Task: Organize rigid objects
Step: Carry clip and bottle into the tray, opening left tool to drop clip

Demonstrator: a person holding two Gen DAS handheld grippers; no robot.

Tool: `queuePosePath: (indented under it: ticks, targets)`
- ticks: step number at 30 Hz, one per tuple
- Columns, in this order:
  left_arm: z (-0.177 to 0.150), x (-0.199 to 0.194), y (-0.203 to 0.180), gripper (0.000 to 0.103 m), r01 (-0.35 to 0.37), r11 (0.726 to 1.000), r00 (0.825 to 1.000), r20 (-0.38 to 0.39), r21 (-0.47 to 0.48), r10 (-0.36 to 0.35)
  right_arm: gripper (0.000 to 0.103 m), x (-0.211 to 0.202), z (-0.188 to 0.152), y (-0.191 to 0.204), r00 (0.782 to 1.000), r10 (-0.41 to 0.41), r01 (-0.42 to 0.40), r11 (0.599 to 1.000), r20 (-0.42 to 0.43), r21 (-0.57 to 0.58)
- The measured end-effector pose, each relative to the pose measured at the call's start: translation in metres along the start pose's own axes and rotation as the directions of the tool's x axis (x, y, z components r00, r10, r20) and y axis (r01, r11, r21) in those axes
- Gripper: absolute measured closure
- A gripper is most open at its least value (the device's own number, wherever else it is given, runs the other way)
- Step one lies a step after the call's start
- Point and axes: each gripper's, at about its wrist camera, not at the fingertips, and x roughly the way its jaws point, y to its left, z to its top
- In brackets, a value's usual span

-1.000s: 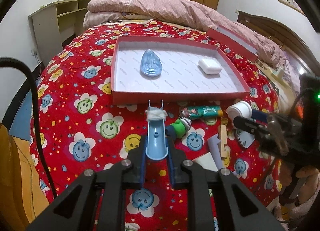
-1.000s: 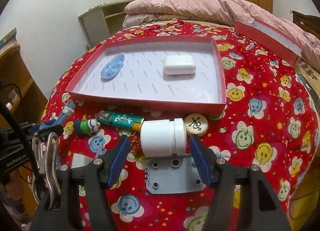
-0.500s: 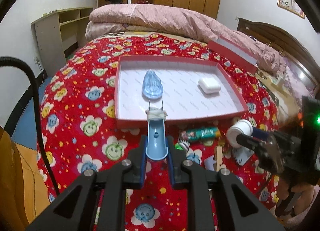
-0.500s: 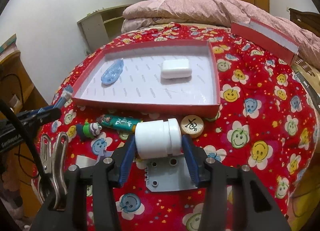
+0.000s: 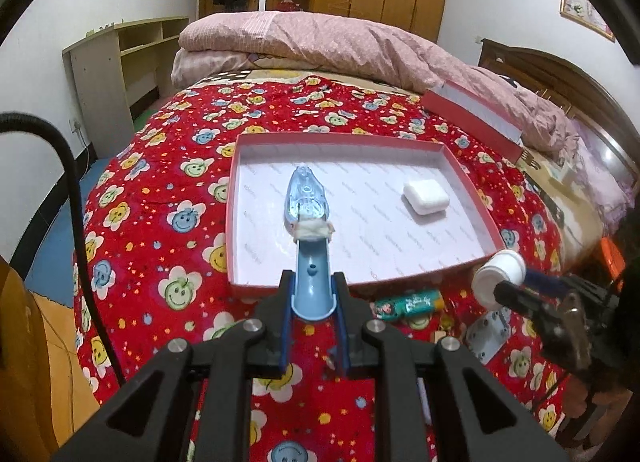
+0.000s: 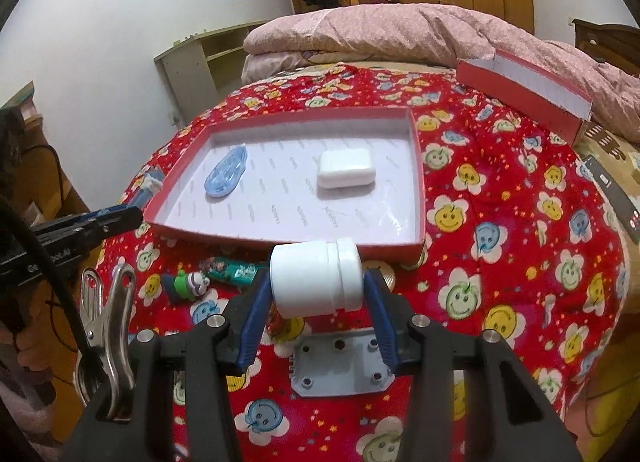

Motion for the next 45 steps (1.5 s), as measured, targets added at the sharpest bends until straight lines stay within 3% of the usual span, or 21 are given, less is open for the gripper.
queuePosePath:
  ticks: [14,35,45]
  targets:
    - [0.018,0.031,-0.005,0.085,-0.014,1.0,1.0,-0.028,0.005,0.014,0.055,0.017,0.03,-0.004,1.0,-0.018,0.018,1.0,0.014,-0.022]
    - [0.02,0.086,-0.007,0.085,-0.016,1.0,0.992,-0.126,0.006,0.017,0.055,0.056,0.037,-0.018,0.998,-0.053,0.052,0.998,-0.023,-0.017]
    - [0.025,0.094,-0.01,0.085,-0.029,0.999,0.993,-0.115,0.02,0.031,0.055,0.06,0.035,-0.017,0.998,-0.068,0.068,0.997,0.011,-0.044]
